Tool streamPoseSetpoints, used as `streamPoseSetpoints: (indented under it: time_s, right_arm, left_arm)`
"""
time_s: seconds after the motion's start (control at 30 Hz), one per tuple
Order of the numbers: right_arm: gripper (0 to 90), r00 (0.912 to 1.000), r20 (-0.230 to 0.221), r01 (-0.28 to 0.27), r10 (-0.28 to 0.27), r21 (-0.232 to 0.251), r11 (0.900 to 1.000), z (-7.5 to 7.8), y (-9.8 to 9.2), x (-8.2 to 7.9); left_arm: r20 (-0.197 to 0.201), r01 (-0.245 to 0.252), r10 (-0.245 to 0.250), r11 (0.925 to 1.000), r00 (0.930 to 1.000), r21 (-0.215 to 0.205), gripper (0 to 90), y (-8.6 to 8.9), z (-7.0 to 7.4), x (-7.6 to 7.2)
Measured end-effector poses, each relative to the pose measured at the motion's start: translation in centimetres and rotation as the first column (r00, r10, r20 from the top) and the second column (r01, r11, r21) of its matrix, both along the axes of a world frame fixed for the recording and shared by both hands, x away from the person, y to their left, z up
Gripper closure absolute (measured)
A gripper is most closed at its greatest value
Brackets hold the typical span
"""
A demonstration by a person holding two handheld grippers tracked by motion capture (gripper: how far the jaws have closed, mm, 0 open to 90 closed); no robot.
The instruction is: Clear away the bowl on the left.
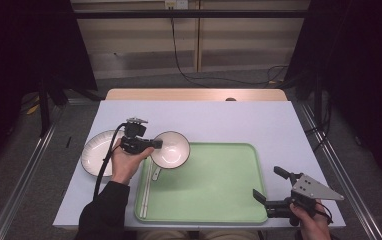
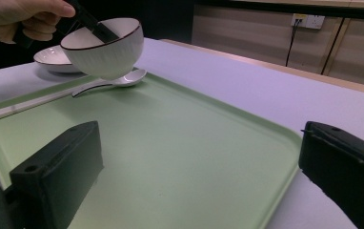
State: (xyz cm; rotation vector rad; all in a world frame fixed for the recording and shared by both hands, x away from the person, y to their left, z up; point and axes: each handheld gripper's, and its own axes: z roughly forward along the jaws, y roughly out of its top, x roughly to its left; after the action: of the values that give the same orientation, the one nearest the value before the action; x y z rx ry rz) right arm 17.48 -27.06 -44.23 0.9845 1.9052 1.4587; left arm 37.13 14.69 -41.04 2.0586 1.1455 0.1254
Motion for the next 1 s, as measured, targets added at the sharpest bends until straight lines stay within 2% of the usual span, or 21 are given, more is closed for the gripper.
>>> streamPoseSetpoints:
  time_s: [0.1, 0.27, 0.37, 0.73, 0.87, 1.0]
  right_arm:
    - [0.5, 1.0000, 0.001, -0.002, 0.002, -0.003, 1.000, 0.0, 0.0, 0.0]
    - [0.5, 1.0000, 0.003, -0.004, 0.004, -0.002, 1.000, 0.0, -0.1, -0.1]
    - [0.5, 1.0000, 0.007, -0.004, 0.004, -0.001, 1.000, 0.0, -0.1, 0.0]
    - [0.5, 1.0000, 0.008, -0.002, 0.002, -0.001, 1.000, 0.0, -0.1, -0.1]
    - [0.5, 1.0000, 0.005, 0.000, 0.000, 0.000, 1.000, 0.0, 0.0, -0.1]
    - [0.5, 1.0000, 0.006, -0.005, 0.005, 0.002, 1.000, -0.1, -0.1, -0.1]
  left_arm:
    - [-0.002, 0.034, -0.034, 0.9990, 0.9994, -0.028, 82.4, -1.5, 0.0, 0.2]
    - [0.008, 0.078, -0.078, 0.9968, 0.9970, -0.017, 82.3, -4.1, 0.0, 0.3]
    - [0.004, 0.094, -0.094, 0.9951, 0.9955, -0.030, 82.4, -5.3, -0.2, 0.6]
    - [-0.011, 0.116, -0.116, 0.9932, 0.9932, -0.013, 82.3, -8.0, -0.6, 1.7]
    - [-0.015, 0.111, -0.112, 0.9935, 0.9936, -0.026, 82.3, -8.9, -1.0, 1.9]
    - [-0.030, 0.128, -0.129, 0.9909, 0.9912, -0.043, 82.4, -9.9, -1.4, 1.9]
